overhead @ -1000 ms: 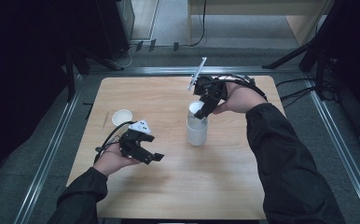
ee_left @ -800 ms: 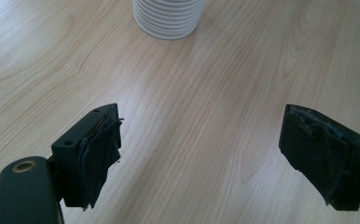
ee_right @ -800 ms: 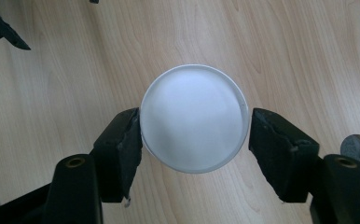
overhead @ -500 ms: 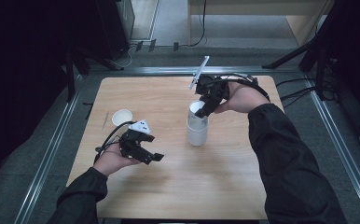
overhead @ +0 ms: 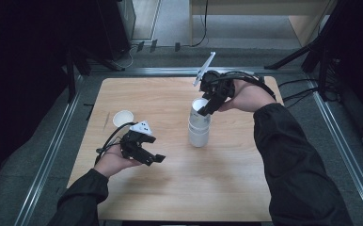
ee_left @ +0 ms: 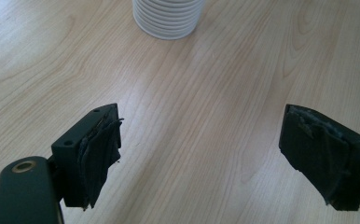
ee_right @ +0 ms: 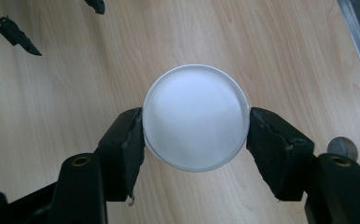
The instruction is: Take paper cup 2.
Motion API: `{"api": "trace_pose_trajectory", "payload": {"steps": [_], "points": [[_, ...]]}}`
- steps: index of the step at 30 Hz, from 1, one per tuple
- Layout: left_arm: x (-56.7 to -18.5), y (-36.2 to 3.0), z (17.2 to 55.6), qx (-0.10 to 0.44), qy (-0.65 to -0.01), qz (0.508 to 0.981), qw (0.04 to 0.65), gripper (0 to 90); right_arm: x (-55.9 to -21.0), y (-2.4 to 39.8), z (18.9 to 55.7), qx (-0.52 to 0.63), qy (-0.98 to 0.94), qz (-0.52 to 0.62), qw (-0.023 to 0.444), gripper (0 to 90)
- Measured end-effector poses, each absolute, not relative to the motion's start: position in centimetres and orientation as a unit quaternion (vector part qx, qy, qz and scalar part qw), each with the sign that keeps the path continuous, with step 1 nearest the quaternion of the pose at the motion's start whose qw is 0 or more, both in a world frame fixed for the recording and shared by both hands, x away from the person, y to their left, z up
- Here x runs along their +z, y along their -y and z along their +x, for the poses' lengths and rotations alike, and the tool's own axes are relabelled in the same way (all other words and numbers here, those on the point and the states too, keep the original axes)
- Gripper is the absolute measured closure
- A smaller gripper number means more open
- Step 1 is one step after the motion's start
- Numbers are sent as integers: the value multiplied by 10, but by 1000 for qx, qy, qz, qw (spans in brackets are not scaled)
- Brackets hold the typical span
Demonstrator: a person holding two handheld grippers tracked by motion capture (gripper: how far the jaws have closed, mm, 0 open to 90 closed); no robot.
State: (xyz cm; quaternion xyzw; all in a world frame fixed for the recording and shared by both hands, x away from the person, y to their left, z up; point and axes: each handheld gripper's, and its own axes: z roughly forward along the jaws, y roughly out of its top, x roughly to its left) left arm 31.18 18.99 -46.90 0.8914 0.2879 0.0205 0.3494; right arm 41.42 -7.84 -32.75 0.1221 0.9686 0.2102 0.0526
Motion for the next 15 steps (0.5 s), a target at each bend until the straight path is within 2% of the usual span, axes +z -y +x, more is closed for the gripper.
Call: {"api": "trace_pose_trajectory", "payload": {"steps": [8, 15], "points": [[-469, -189, 312, 20, -288, 892, 348, 129, -326, 80, 417, 207, -968, 137, 47, 377], [-470, -188, 311, 19, -287, 892, 347, 129, -340, 72, 417, 190, -972, 132, 42, 378]]}}
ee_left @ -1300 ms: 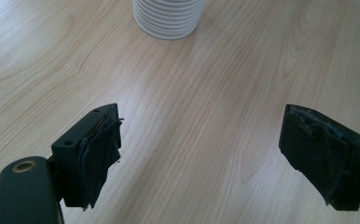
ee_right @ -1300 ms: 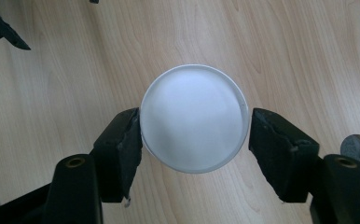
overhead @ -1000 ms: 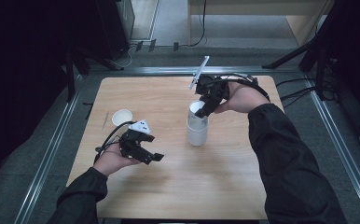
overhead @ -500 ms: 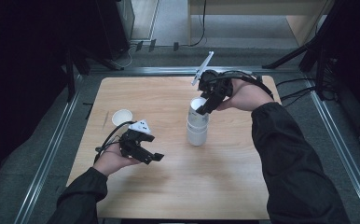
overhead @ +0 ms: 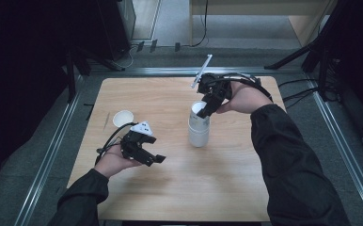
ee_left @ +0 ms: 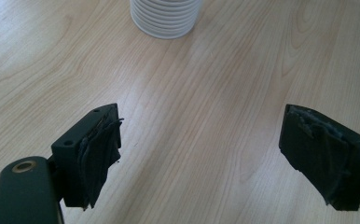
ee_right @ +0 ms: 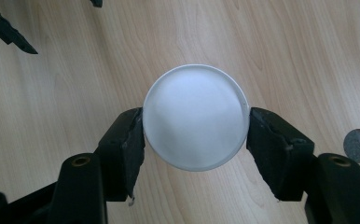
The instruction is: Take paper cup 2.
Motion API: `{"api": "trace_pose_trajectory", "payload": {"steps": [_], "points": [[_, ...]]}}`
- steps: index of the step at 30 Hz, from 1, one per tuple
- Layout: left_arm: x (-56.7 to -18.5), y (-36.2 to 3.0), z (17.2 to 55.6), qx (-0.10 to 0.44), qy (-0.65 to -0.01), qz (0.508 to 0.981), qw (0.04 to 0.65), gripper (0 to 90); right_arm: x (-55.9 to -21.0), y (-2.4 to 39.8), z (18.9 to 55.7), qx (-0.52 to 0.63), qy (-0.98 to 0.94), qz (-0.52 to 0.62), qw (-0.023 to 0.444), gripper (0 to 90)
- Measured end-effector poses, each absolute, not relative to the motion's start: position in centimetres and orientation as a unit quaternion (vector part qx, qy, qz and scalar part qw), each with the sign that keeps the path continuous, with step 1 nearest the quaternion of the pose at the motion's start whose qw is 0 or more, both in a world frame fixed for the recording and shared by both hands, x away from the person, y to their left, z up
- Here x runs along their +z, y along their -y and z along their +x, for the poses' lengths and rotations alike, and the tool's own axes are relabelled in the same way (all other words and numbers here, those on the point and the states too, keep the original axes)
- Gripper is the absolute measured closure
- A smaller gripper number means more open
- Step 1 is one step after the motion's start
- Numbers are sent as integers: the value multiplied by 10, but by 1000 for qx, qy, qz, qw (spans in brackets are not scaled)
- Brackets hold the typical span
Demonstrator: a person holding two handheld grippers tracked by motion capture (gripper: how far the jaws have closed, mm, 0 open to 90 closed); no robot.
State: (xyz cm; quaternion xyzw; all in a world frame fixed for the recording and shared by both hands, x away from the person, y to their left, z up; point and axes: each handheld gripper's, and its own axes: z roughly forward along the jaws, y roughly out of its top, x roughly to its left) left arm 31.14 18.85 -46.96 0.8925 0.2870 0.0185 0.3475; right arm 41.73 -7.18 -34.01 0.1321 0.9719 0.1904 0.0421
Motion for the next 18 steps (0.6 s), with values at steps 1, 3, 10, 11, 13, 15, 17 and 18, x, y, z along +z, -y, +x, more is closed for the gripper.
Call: {"api": "trace_pose_trajectory", "payload": {"steps": [1, 3, 10, 11, 13, 15, 17, 18], "points": [[-470, -189, 311, 19, -287, 893, 347, 129, -343, 71, 418, 191, -972, 130, 43, 375], [-470, -189, 311, 19, -288, 892, 348, 129, -346, 70, 419, 191, -972, 135, 39, 365], [-470, -188, 311, 19, -288, 892, 349, 129, -361, 64, 420, 182, -973, 137, 29, 299], [-470, -188, 311, 19, -288, 892, 348, 129, -363, 64, 421, 181, -974, 133, 30, 311], [-470, -189, 311, 19, -287, 892, 349, 129, -365, 63, 421, 178, -974, 136, 33, 337], [-469, -189, 311, 20, -288, 892, 349, 129, -363, 63, 422, 178, -974, 139, 29, 344], [-469, -189, 311, 20, -288, 891, 350, 129, -361, 64, 422, 182, -972, 143, 26, 350], [-469, -189, 312, 20, -288, 891, 349, 129, -360, 65, 422, 185, -972, 143, 26, 353]]}}
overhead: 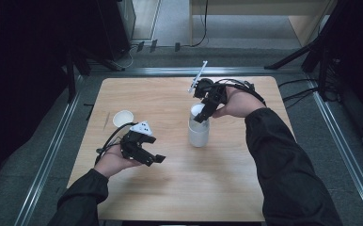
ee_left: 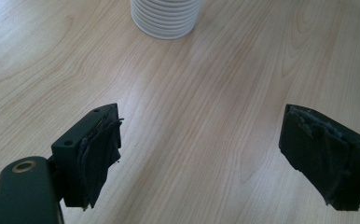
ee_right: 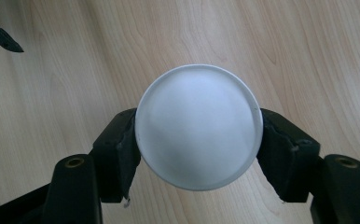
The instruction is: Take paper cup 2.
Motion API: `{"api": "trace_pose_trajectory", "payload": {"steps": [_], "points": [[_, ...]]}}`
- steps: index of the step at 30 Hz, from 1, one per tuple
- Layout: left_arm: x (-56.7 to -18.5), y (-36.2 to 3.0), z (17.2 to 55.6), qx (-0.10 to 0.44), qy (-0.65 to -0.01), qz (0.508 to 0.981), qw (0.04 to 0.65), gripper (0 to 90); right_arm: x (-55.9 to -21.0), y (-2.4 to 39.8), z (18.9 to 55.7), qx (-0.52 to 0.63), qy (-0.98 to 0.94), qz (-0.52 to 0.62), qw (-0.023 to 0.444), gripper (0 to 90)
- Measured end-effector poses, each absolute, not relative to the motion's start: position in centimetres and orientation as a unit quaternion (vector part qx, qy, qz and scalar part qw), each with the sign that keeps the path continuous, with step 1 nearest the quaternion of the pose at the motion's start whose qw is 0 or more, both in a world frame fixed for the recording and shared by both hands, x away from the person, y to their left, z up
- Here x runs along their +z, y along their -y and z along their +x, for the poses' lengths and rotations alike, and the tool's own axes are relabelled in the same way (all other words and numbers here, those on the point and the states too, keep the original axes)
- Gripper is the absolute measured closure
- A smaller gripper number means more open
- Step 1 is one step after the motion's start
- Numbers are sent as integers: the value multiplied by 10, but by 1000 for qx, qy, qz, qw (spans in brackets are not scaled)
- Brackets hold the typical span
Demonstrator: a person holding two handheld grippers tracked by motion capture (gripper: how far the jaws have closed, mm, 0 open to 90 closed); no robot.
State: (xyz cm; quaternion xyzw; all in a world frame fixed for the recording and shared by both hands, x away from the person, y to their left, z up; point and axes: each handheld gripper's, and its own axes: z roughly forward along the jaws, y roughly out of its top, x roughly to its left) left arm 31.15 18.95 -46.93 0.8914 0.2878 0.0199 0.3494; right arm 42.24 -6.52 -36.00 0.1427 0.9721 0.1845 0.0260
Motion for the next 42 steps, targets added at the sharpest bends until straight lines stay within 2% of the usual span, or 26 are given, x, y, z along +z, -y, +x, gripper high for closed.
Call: {"api": "trace_pose_trajectory", "payload": {"steps": [19, 28, 37, 42], "points": [[-469, -190, 312, 22, -286, 892, 349, 129, -332, 72, 420, 194, -970, 144, 23, 372], [-467, -192, 312, 23, -290, 888, 357, 129, -298, 86, 414, 216, -964, 152, 24, 374], [-465, -195, 312, 26, -293, 882, 369, 129, -258, 101, 394, 243, -958, 148, 36, 375], [-463, -196, 312, 27, -291, 878, 379, 129, -249, 107, 378, 252, -958, 129, 37, 375]]}}
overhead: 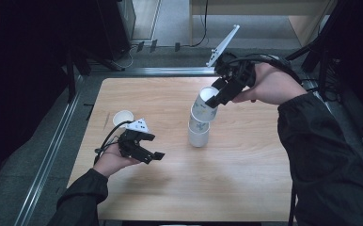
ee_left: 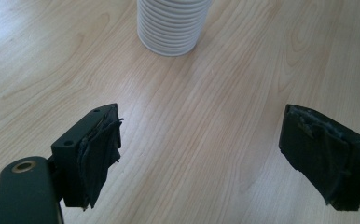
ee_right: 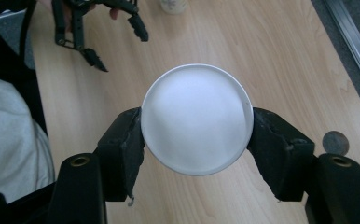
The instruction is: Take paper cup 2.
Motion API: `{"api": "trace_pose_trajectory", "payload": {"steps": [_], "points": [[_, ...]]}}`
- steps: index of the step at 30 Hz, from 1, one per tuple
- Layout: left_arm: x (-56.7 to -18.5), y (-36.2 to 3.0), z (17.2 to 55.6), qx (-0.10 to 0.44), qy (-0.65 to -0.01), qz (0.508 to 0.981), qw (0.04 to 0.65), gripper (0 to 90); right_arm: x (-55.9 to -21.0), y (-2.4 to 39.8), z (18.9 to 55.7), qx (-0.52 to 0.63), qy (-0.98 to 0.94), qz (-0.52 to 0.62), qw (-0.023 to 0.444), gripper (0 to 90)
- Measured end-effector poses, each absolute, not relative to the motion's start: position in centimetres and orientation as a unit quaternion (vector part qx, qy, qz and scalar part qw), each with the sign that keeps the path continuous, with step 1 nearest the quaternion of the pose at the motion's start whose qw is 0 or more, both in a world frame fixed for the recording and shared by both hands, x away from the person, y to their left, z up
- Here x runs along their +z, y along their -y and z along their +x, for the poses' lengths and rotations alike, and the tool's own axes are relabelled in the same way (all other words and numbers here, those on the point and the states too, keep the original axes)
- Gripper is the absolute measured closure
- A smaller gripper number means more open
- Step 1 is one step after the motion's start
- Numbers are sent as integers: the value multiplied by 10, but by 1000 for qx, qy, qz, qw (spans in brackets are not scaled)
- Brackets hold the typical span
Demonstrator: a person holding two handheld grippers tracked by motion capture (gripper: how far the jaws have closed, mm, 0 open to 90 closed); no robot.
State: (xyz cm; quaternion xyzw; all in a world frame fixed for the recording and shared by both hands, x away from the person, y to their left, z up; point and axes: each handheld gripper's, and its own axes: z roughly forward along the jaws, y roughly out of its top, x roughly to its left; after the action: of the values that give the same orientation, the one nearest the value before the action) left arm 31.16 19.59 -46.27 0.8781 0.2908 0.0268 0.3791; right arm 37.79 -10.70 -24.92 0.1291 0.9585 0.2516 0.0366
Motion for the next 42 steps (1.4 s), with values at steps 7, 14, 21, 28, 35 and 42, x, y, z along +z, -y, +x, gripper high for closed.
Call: {"api": "trace_pose_trajectory", "payload": {"steps": [7, 14, 21, 28, 35, 42], "points": [[-458, -196, 311, 18, -291, 867, 404, 127, -261, 118, 355, 281, -952, 117, 27, 376], [-454, -196, 308, 13, -281, 861, 425, 123, -291, 128, 343, 303, -946, 118, 6, 376], [-451, -190, 306, 7, -266, 856, 443, 104, -327, 130, 331, 330, -938, 110, -11, 376], [-447, -183, 305, -3, -248, 849, 466, 98, -365, 137, 326, 368, -922, 118, -29, 376], [-449, -172, 306, -24, -226, 850, 476, 80, -399, 141, 325, 398, -905, 141, -53, 376], [-453, -162, 304, -34, -203, 853, 479, 81, -417, 140, 323, 432, -887, 144, -74, 376]]}}
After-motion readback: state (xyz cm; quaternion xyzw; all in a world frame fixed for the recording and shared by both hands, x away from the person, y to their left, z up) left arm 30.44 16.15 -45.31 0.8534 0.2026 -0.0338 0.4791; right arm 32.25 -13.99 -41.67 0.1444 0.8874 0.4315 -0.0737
